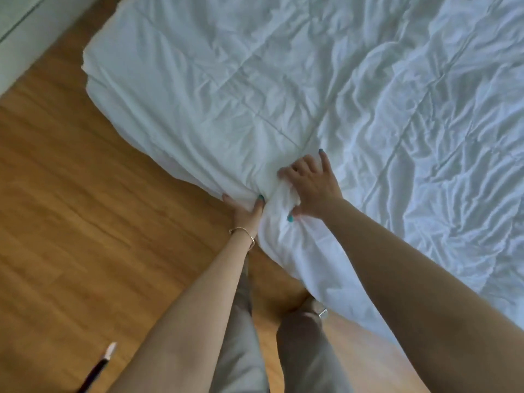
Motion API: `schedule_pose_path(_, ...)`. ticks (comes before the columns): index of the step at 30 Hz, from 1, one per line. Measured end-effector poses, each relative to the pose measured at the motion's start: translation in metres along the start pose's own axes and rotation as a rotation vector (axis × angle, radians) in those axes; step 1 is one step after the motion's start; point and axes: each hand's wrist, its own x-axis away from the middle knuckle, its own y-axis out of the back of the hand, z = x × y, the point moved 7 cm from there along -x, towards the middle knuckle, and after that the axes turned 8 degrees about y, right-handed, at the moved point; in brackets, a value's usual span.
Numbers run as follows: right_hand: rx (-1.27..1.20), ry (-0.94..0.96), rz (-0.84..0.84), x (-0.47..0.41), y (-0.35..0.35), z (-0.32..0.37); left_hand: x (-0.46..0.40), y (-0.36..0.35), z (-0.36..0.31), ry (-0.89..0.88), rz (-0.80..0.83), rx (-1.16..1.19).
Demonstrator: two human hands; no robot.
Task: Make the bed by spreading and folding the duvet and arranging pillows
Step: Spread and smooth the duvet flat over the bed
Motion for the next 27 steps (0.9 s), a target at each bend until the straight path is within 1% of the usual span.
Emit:
schedule_pose_path(2, -0.030, -0.054, -0.038, 0.006, 0.001, 0.002, 0.014, 0.008, -0.005, -0.096, -0.128, 0.009)
schedule_pose_path(3, -0.050, -0.077, -0.054, 0.010, 0.000, 0.002, 0.020, 0.011, -0.006, -0.120, -0.161, 0.004)
schedule_pose_path(6, -0.063, -0.085, -0.082, 0.018, -0.002, 0.002, 0.033, 0.005, -0.006, -0.087, -0.110, 0.041)
schedule_pose_path(9, -0.080, -0.034, -0.142, 0.023, -0.003, 0.005, 0.045, 0.008, -0.012, -0.156, -0.109, 0.044)
schedule_pose_path(13, -0.189, 0.084, -0.324, 0.031, 0.013, -0.004, 0.073, 0.037, -0.004, -0.305, -0.237, 0.017)
schedule_pose_path(15, -0.196, 0.118, -0.434, 0.032, 0.036, -0.012, 0.084, 0.048, 0.003, -0.362, -0.260, -0.025)
schedule_pose_path(16, -0.150, 0.110, -0.497, 0.031, 0.047, -0.016, 0.085, 0.052, 0.005, -0.393, -0.249, -0.063)
schedule_pose_path(17, -0.084, 0.067, -0.549, 0.029, 0.056, -0.019, 0.086, 0.052, 0.007, -0.426, -0.226, -0.111)
schedule_pose_path(18, -0.032, -0.011, -0.563, 0.026, 0.060, -0.023, 0.082, 0.050, 0.010, -0.447, -0.194, -0.176)
schedule_pose_path(19, -0.012, -0.105, -0.510, 0.021, 0.058, -0.026, 0.080, 0.047, 0.011, -0.453, -0.160, -0.244)
schedule_pose_path(20, -0.027, -0.200, -0.386, 0.015, 0.049, -0.027, 0.074, 0.044, 0.015, -0.422, -0.139, -0.293)
schedule_pose_path(21, -0.055, -0.273, -0.257, 0.011, 0.037, -0.025, 0.068, 0.043, 0.021, -0.355, -0.140, -0.323)
schedule_pose_path(22, -0.073, -0.318, -0.191, 0.009, 0.027, -0.020, 0.062, 0.047, 0.028, -0.266, -0.183, -0.339)
schedule_pose_path(23, -0.092, -0.347, -0.174, 0.008, 0.021, -0.015, 0.061, 0.054, 0.031, -0.191, -0.252, -0.337)
schedule_pose_path(24, -0.127, -0.377, -0.195, 0.012, 0.017, -0.010, 0.062, 0.060, 0.031, -0.165, -0.314, -0.319)
schedule_pose_path(25, -0.185, -0.415, -0.223, 0.020, 0.010, -0.008, 0.064, 0.061, 0.026, -0.199, -0.331, -0.295)
schedule_pose_path(26, -0.255, -0.454, -0.254, 0.031, 0.001, -0.007, 0.067, 0.055, 0.015, -0.276, -0.285, -0.281)
schedule_pose_path(27, -0.329, -0.482, -0.284, 0.045, -0.009, -0.008, 0.072, 0.043, 0.002, -0.371, -0.201, -0.305)
